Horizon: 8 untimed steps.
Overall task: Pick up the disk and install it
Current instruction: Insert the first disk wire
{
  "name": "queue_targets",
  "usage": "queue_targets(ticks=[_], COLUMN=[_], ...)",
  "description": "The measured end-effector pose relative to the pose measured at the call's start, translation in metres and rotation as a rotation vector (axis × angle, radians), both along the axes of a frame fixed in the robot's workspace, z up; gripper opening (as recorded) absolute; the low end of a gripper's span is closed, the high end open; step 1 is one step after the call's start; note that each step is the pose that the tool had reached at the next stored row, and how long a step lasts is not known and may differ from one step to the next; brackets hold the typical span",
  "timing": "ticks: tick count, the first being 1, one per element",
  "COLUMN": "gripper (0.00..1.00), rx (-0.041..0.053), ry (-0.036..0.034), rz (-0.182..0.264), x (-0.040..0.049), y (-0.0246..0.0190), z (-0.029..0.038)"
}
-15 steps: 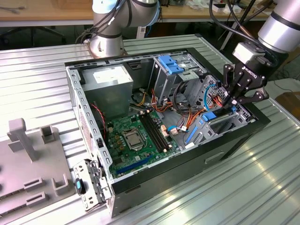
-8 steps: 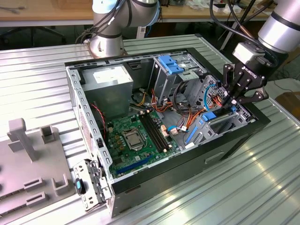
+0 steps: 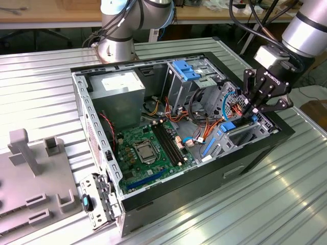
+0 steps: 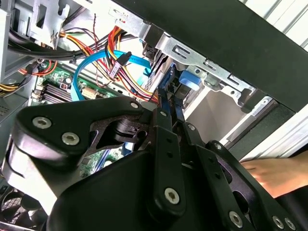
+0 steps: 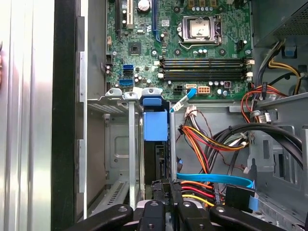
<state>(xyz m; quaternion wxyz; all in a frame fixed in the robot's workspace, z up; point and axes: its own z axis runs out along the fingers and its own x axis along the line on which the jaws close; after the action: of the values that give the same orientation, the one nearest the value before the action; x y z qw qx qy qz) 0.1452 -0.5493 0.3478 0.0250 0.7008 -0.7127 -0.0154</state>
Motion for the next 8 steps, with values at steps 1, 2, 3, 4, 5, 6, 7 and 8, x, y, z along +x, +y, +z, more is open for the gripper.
queue_targets(ticks=[1,2,3,4,5,6,7,8], gripper=[0.16,0.16,0.16,0.16,0.16,0.16,0.16,0.16], rx=[0.0001,-0.0001,-0.0003,-0.0002,-0.0001,-0.0005,-0.0004,-0.0007], ry=[0.0000,0.0000,0.0000,0.0000,0.0000,0.0000,0.0001,0.0000], rz=[0.000,0.000,0.000,0.000,0.000,0.000,0.001,0.003], x=[0.0000,0.0000,0.0000,0.0000,0.0000,0.0000,0.0000,0.0000], y=[0.0000,0.0000,0.0000,0.0000,0.0000,-0.0001,-0.0007,-0.0008], z=[0.0000,0.0001,0.0002,0.0002,0.0002,0.0004,0.0004,0.0003])
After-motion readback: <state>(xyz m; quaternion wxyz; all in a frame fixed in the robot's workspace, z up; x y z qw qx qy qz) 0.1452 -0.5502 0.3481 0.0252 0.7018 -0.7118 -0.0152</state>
